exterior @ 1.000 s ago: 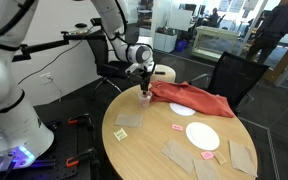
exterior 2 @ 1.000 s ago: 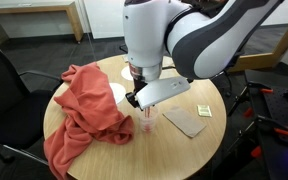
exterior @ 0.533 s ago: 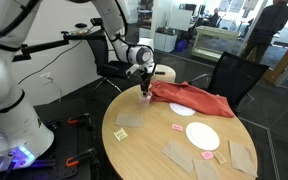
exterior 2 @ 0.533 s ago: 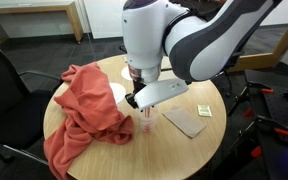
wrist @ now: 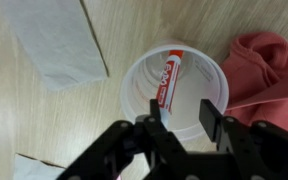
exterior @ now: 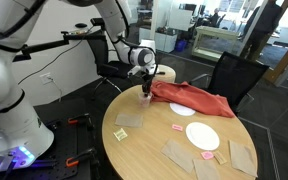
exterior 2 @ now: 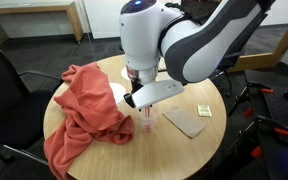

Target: Remove the marker from the plastic cup.

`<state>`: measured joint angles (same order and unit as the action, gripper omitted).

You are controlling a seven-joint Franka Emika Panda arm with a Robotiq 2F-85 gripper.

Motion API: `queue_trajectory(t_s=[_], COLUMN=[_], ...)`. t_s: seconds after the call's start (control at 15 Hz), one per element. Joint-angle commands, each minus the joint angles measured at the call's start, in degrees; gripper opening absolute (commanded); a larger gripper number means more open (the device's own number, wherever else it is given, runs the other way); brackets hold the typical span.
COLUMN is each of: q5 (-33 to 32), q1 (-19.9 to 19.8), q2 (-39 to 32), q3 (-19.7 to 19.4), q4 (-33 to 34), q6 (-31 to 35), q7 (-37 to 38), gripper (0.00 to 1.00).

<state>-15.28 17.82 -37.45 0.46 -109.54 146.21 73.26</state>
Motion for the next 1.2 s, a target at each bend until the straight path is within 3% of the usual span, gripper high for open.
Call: queue_trajectory(t_s=[0.0, 0.67, 0.73, 0.8, 1.0, 1.07, 1.13], q5=[1.6, 1.0, 0.6, 0.3, -0.2, -0.3, -0.5], q1=[1.1, 1.9, 2.3, 2.7, 3.8, 4.1, 4.6], q2=[-0.9, -1.6, -1.6, -1.6, -1.7, -1.7, -1.6], q3=[-1.3, -2.4, -2.9, -3.3, -4.4, -4.7, -5.0], q4=[0.8, 0.5, 0.5, 0.5, 0.4, 0.4, 0.3], q6=[1.2, 1.7, 1.8, 1.8, 1.8, 1.9, 1.8], q7=[-1.7, -1.0, -0.6, -0.5, -0.1, 0.0, 0.1], gripper=[0.48, 0.47, 0.43, 0.29, 0.03, 0.0, 0.05])
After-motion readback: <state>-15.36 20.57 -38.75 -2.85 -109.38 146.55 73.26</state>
